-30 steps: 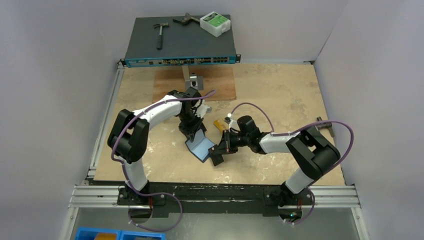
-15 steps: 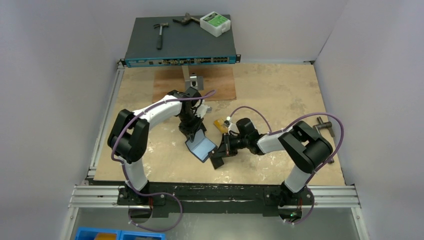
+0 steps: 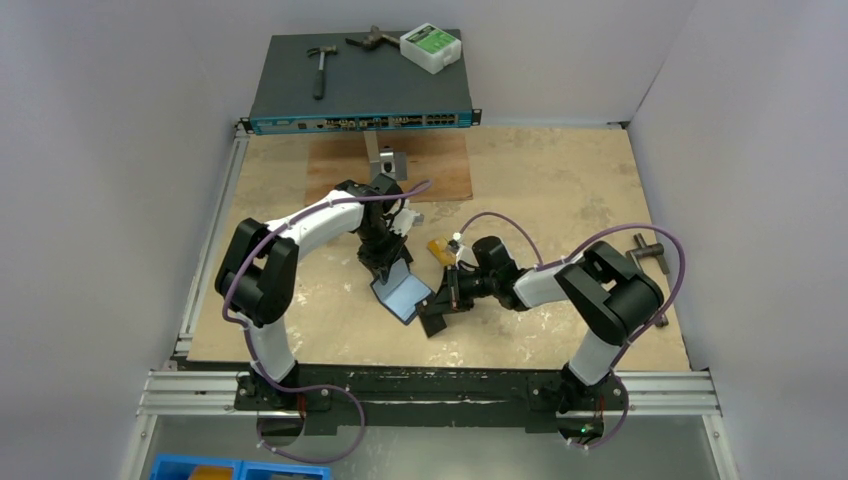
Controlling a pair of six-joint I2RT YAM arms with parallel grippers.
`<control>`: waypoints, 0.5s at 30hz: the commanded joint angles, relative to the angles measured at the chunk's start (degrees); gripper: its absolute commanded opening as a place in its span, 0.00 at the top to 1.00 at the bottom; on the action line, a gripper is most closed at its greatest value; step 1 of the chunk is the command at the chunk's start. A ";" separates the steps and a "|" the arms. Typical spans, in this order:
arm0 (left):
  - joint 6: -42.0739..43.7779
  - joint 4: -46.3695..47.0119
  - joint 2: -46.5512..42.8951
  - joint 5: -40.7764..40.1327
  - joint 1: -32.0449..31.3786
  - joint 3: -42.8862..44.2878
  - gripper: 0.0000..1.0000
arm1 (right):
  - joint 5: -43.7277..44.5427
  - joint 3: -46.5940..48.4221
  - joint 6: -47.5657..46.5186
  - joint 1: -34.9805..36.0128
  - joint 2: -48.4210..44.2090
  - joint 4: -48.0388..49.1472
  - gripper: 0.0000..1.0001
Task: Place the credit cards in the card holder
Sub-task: Turn over the card slot in the card holder.
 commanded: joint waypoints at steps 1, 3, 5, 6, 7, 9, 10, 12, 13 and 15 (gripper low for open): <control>-0.47 0.48 -0.77 1.13 0.09 -0.27 1.00 | -0.12 -0.24 0.85 0.13 0.64 3.58 1.00; -0.43 0.52 -0.93 1.22 0.13 -0.35 1.00 | -0.06 -0.13 1.08 0.13 0.87 3.98 1.00; -0.34 0.62 -1.08 1.22 0.11 -0.44 1.00 | -0.04 -0.04 1.19 0.08 1.15 4.24 1.00; -0.34 0.63 -1.18 1.17 0.09 -0.48 1.00 | -0.10 -0.02 1.33 0.08 1.25 4.60 1.00; -0.34 0.57 -1.21 1.13 0.12 -0.52 1.00 | -0.11 0.09 1.45 0.14 1.35 4.88 1.00; -0.33 0.68 -1.30 1.22 0.11 -0.62 1.00 | -0.14 0.15 1.61 0.14 1.53 5.26 1.00; -0.34 0.71 -1.30 1.22 0.09 -0.66 1.00 | -0.24 0.15 1.82 0.09 1.68 5.62 1.00; -0.42 0.70 -1.30 1.20 0.09 -0.71 1.00 | -0.29 0.16 2.14 0.08 1.72 6.33 1.00; -0.42 0.73 -1.42 1.27 0.13 -0.71 1.00 | -0.29 0.16 2.18 0.08 1.72 6.59 1.00; -0.40 0.69 -1.32 1.28 0.13 -0.62 1.00 | -0.25 0.35 2.55 0.09 1.92 7.04 1.00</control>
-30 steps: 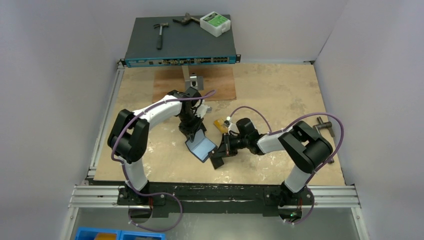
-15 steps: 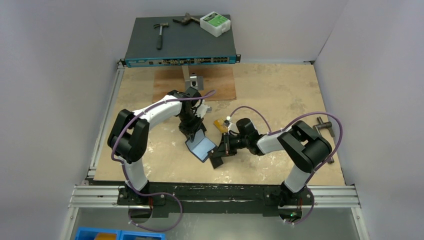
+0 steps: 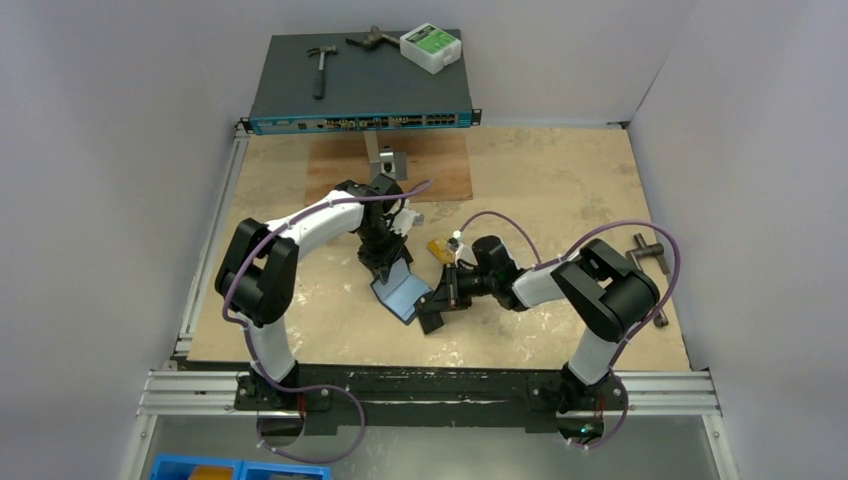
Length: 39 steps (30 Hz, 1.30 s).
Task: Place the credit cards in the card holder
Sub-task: Turn over the card slot in the card holder.
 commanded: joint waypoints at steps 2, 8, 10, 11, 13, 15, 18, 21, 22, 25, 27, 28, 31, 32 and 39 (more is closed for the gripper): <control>-0.39 0.39 -1.38 1.26 0.13 -0.44 1.00 | -0.29 0.67 1.06 0.15 0.92 3.76 1.00; -0.43 0.49 -1.48 1.50 0.13 -0.53 1.00 | -0.59 1.27 1.87 0.16 1.52 5.78 1.00; -0.40 0.42 -1.53 1.49 0.11 -0.47 1.00 | -0.77 1.84 2.04 0.10 1.46 6.32 1.00; -0.40 0.38 -1.48 1.51 0.13 -0.40 1.00 | -0.88 1.99 2.19 0.15 1.36 6.72 1.00; -0.53 0.11 -1.21 2.19 0.14 -0.12 1.00 | -1.47 1.94 2.93 0.13 1.10 8.49 1.00; -0.80 -0.46 -0.35 3.25 0.46 0.31 0.90 | -1.69 2.01 3.35 0.16 0.89 9.29 1.00; -1.22 -0.41 0.08 5.60 1.49 0.27 0.79 | -2.04 2.32 3.78 0.10 1.08 10.20 1.00; -1.52 0.21 0.00 9.07 3.03 -0.29 0.76 | -2.62 3.25 4.16 0.16 1.81 10.70 1.00; -1.52 0.35 0.06 10.27 3.55 -0.37 0.76 | -2.76 3.64 4.31 0.10 2.10 10.86 1.00; -1.30 0.66 0.27 13.65 4.97 -0.63 0.76 | -3.06 4.90 4.42 0.16 3.06 10.93 1.00; -1.37 0.87 0.30 15.55 5.91 -0.79 0.76 | -3.16 5.67 4.48 0.15 3.60 10.95 1.00; -1.41 1.08 0.22 16.54 6.28 -0.92 0.76 | -3.23 5.89 4.46 0.11 3.86 10.93 1.00; -1.26 1.36 -0.05 19.19 7.21 -0.89 0.76 | -3.34 6.67 4.50 0.12 4.88 11.04 1.00; -1.33 1.39 -0.13 19.97 7.44 -0.82 0.76 | -3.37 6.90 4.57 0.10 5.23 11.12 1.00; -1.23 1.05 0.54 24.10 8.48 0.26 0.74 | -3.62 9.29 4.99 0.18 7.57 12.03 1.00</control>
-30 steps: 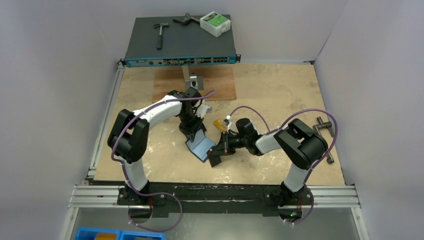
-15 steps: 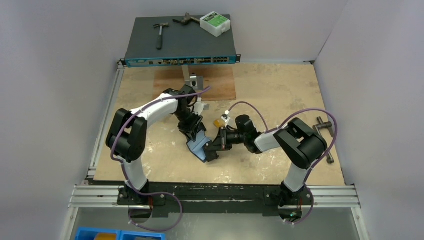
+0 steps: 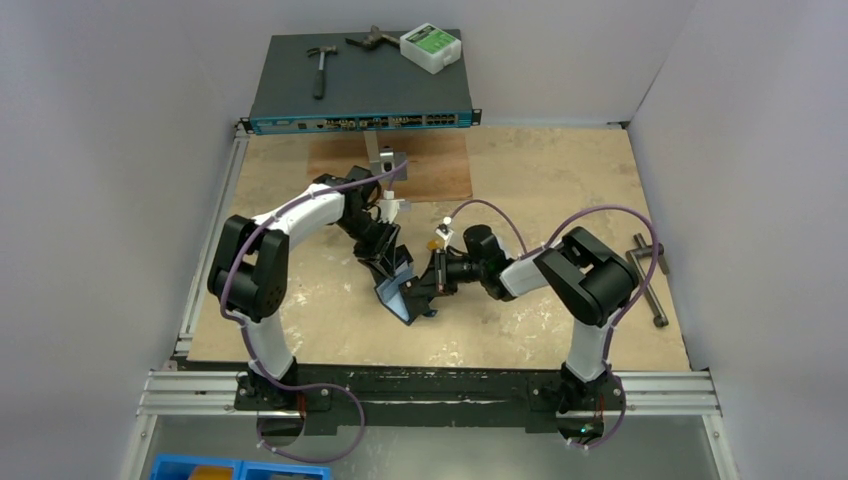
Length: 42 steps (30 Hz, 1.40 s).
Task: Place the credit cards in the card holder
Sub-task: Turn over the card slot in the card holder.
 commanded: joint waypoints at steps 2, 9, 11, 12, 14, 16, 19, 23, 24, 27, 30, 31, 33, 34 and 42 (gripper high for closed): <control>-0.24 0.70 0.47 5.47 0.76 1.01 0.72 | -1.42 3.64 0.73 0.17 1.19 3.43 1.00; 0.40 0.76 1.96 5.04 0.77 1.35 0.71 | -1.19 5.50 1.64 0.74 3.17 4.56 1.00; 0.59 0.72 2.70 2.77 0.83 1.27 0.71 | -1.17 5.42 1.95 0.82 3.70 5.15 1.00; 0.64 0.71 3.22 1.45 0.80 1.31 0.71 | -1.14 5.23 2.18 0.83 3.84 5.53 1.00; 0.42 0.66 4.07 -3.56 0.77 1.42 0.71 | -1.08 4.92 2.38 0.83 4.12 6.16 1.00; 0.35 0.47 4.55 -8.48 0.83 1.53 0.72 | -1.04 4.69 2.58 0.83 4.45 6.49 1.00; 0.59 0.52 4.21 -12.32 0.77 1.45 0.72 | -1.09 4.32 2.76 0.85 4.57 7.07 1.00; 0.67 0.30 2.69 -13.77 0.82 1.69 0.72 | -1.23 4.02 3.10 0.88 5.08 7.85 1.00; 1.88 0.15 2.45 -14.22 0.81 1.89 0.72 | -1.28 4.08 3.12 0.94 5.21 7.86 1.00; 3.03 -0.17 2.03 -15.57 0.77 2.23 0.73 | -1.32 3.89 3.16 1.10 5.57 8.03 1.00; 3.43 -0.61 2.19 -16.33 0.85 2.54 0.73 | -1.20 3.69 2.93 1.37 5.76 8.15 1.00; 3.41 -0.57 2.30 -16.38 0.83 2.50 0.73 | -1.15 3.56 2.94 1.39 5.82 8.14 1.00; 3.45 -0.61 2.61 -16.02 0.78 2.58 0.73 | -1.14 3.40 2.95 1.42 6.10 8.20 1.00; 3.46 -0.67 2.78 -15.55 0.78 2.69 0.73 | -1.26 3.34 2.92 1.41 6.26 8.24 1.00; 4.12 -3.14 3.71 -6.34 1.13 4.32 0.72 | -0.84 3.47 1.53 1.57 6.69 6.58 1.00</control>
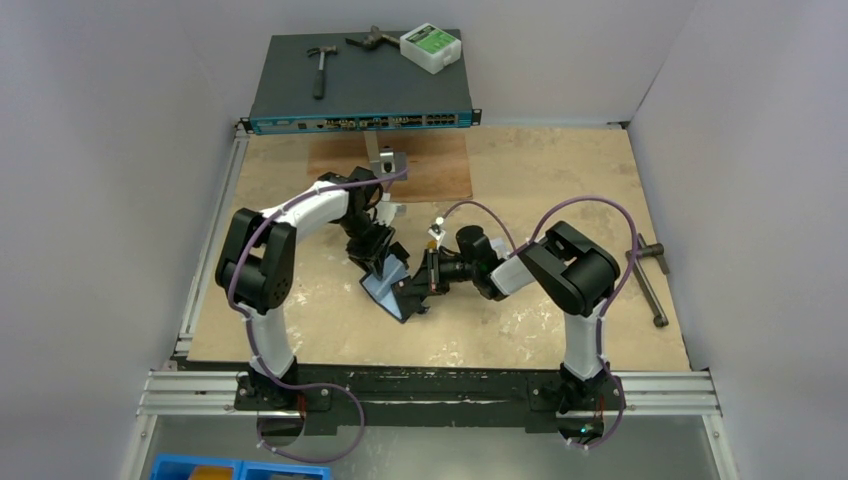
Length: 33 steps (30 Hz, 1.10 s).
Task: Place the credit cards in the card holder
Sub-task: Turn over the card slot in the card holder.
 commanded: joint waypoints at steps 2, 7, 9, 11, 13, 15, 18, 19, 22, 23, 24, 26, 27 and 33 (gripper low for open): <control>2.03 -2.15 0.41 10.54 1.21 2.54 0.78 | 0.16 0.01 -1.37 0.37 0.36 0.63 1.00; 2.69 -1.88 0.17 13.55 1.50 1.80 1.00 | -0.06 -1.83 -2.89 0.42 -0.76 -0.75 1.00; 2.62 -1.77 0.15 13.28 1.52 1.38 1.00 | -0.28 -3.24 -3.95 0.25 -2.27 -1.70 1.00; 2.38 -1.32 0.13 12.86 1.50 0.87 1.00 | -0.35 -4.27 -4.92 0.13 -4.06 -3.15 1.00; 2.14 -1.18 0.01 12.30 1.50 0.53 1.00 | -0.31 -5.00 -5.33 -0.05 -5.98 -4.31 1.00; 2.03 -1.15 -0.58 11.92 1.56 0.43 1.00 | -0.33 -5.45 -5.26 -0.58 -8.56 -5.18 1.00; 1.83 -0.57 -2.37 10.03 1.38 0.01 1.00 | 0.36 -4.13 -5.25 -1.23 -12.22 -7.64 1.00; 1.82 -0.53 -3.12 9.42 1.30 -0.10 1.00 | 0.62 -2.84 -5.38 -1.23 -13.03 -9.48 1.00; 2.24 -0.39 -4.41 6.49 0.36 -0.27 1.00 | 2.36 1.95 -7.02 -1.43 -14.87 -16.20 1.00; 2.33 -0.25 -5.02 5.38 -0.05 -0.35 1.00 | 2.72 3.30 -7.57 -1.39 -15.06 -18.34 1.00; 2.37 0.05 -5.75 4.52 -0.46 -0.68 1.00 | 2.90 4.82 -7.93 -1.46 -15.05 -20.09 1.00; 2.22 0.87 -7.26 3.00 -1.40 -1.13 1.00 | 3.87 7.34 -8.42 -1.42 -14.51 -23.16 1.00; 2.11 1.12 -7.97 2.29 -1.98 -1.16 1.00 | 4.91 8.39 -8.35 -1.44 -14.17 -24.34 1.00; 1.41 1.48 -10.26 -0.08 -5.45 -0.20 1.00 | 7.16 12.01 -7.62 -0.83 -11.94 -28.99 1.00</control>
